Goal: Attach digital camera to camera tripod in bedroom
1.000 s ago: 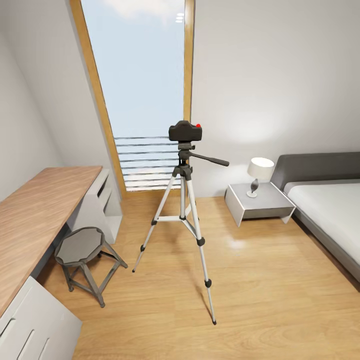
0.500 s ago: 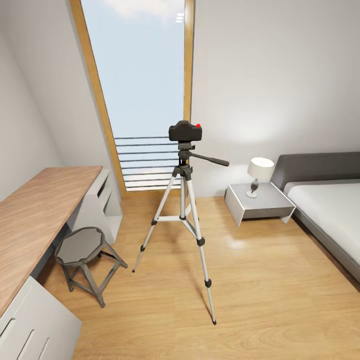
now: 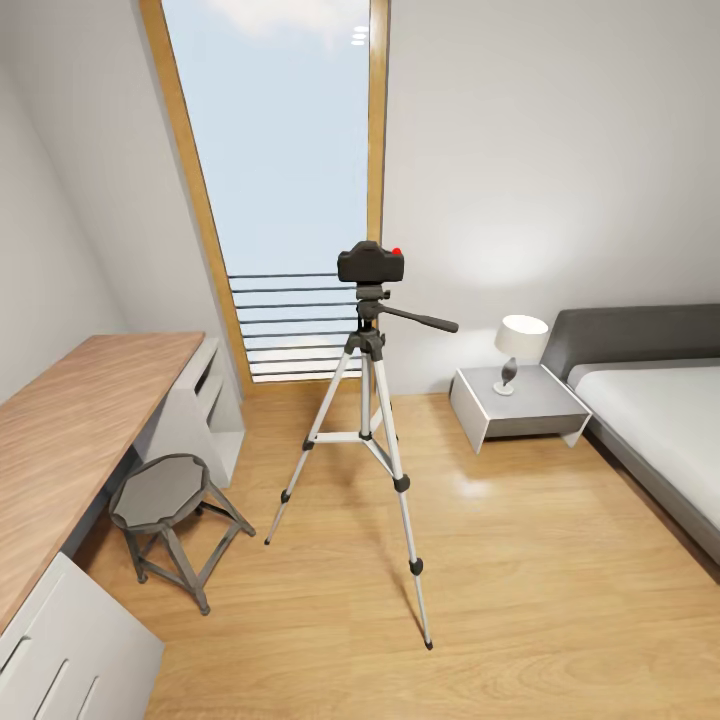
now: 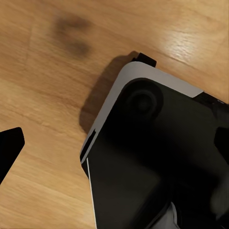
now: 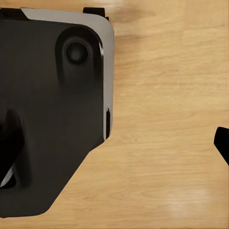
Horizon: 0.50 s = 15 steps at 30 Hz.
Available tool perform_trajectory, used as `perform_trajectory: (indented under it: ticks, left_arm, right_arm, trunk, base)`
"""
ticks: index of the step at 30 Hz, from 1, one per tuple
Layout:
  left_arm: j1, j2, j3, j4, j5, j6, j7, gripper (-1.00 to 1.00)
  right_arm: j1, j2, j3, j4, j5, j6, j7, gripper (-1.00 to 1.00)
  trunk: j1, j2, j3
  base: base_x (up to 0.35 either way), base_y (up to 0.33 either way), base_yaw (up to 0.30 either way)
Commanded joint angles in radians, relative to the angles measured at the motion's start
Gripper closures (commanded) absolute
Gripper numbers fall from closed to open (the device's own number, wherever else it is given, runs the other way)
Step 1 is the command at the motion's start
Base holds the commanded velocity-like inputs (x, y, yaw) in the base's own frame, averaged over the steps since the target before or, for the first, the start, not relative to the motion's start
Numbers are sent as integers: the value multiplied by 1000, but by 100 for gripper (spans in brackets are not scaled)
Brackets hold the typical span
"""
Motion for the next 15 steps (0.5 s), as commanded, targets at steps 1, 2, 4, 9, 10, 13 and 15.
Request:
perform_trajectory:
  ticks: [1, 2, 4, 9, 10, 13, 15]
  left_arm:
    - [-1, 0, -8, 0, 7, 0, 3, -100]
    - [-1, 0, -8, 0, 7, -1, 2, -100]
    - [-1, 0, -8, 0, 7, -1, 2, -100]
    - [-1, 0, -8, 0, 7, -3, 2, -100]
    - [-1, 0, -8, 0, 7, -3, 2, -100]
    - [-1, 0, -8, 0, 7, -4, 2, -100]
    - [-1, 0, -8, 0, 8, -5, 2, -100]
  right_arm:
    - [-1, -1, -8, 1, 8, -5, 2, -100]
    - [-1, -1, -9, 1, 8, -12, 3, -100]
    - [-1, -1, -9, 2, 8, -27, 3, -100]
    - [-1, -1, -9, 2, 7, -46, 4, -100]
    - [-1, -1, -9, 2, 7, -48, 4, -100]
    - [-1, -2, -9, 2, 7, -52, 5, -100]
    - [-1, -3, -9, 2, 7, -54, 6, -100]
  trunk:
    - [1, -2, -2]
    - [1, -2, -2]
    - [1, -2, -2]
    - [1, -2, -2]
    - [1, -2, -2]
    - [1, -2, -2]
    - [1, -2, -2]
  base:
    - [0, 0, 0]
    - [0, 0, 0]
    - [0, 0, 0]
    - [0, 0, 0]
    - [0, 0, 0]
    - [0, 0, 0]
    - [0, 0, 0]
